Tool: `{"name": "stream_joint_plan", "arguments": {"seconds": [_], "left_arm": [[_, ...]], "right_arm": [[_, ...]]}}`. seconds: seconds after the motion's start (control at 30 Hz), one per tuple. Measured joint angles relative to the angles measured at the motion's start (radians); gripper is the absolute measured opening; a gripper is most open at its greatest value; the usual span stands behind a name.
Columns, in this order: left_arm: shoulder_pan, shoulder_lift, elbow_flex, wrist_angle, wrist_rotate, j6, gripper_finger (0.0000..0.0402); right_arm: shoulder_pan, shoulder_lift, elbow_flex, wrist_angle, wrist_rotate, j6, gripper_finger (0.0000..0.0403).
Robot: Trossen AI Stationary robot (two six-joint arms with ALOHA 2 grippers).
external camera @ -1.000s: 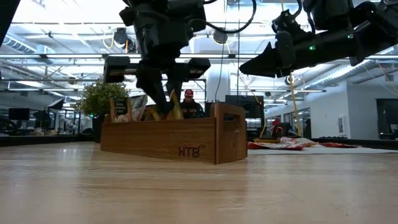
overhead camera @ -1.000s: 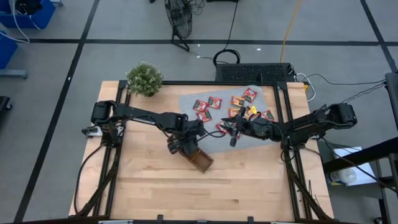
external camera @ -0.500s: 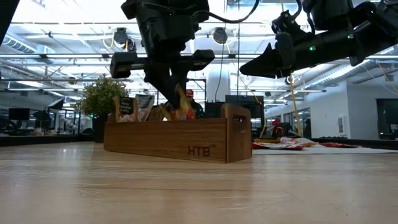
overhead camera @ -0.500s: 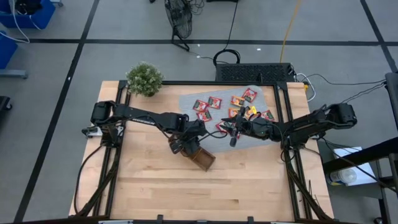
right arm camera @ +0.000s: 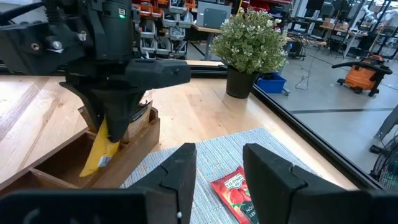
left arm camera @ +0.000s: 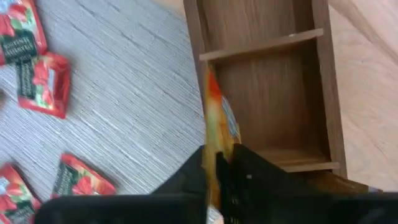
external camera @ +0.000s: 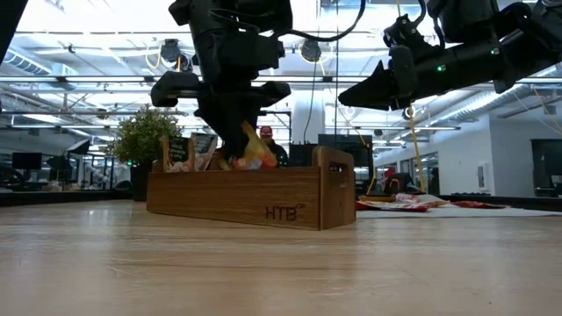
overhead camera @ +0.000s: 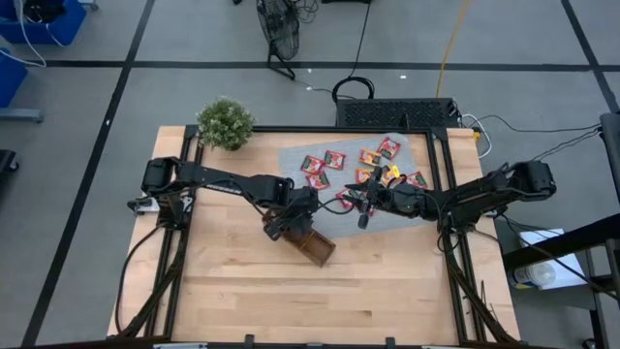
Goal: Pick & Place Tea
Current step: Put the yellow tea bag into the middle section of the wooden organizer
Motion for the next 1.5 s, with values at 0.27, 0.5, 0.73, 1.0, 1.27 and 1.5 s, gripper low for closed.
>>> {"name": "stream_joint_plan", "arguments": {"seconds": [0.27, 0.5, 0.73, 1.0, 1.27, 1.5], "left_arm": [[-0.015, 0.0, 0.0, -0.01, -0.031, 0.006, 0.0198], [-0.021, -0.004, 0.0, 0.013, -0.065, 0.05, 0.0242], [-0.021, -0.047, 0.0, 0.062, -0.17, 0.035, 0.0252], [0.004, -0.193, 0.0, 0.11, -0.026, -0.039, 0.0253], [0.156, -0.409, -0.045, 0.131, 0.34, -0.216, 0.0253], [0.254, -0.602, -0.266, 0.409, 0.407, -0.327, 0.0253]], "right_arm": [[0.0, 0.0, 0.0, -0.003, 0.0, 0.024, 0.0118], [0.0, 0.0, 0.0, -0.004, 0.0, 0.024, 0.0118], [0.0, 0.0, 0.0, -0.004, 0.0, 0.023, 0.0118], [-0.001, 0.0, 0.001, 0.0, 0.004, 0.041, 0.0118], [-0.014, 0.189, 0.137, -0.083, -0.097, 0.27, 0.012], [0.007, 0.417, 0.442, -0.363, -0.158, 0.323, 0.0139]]}}
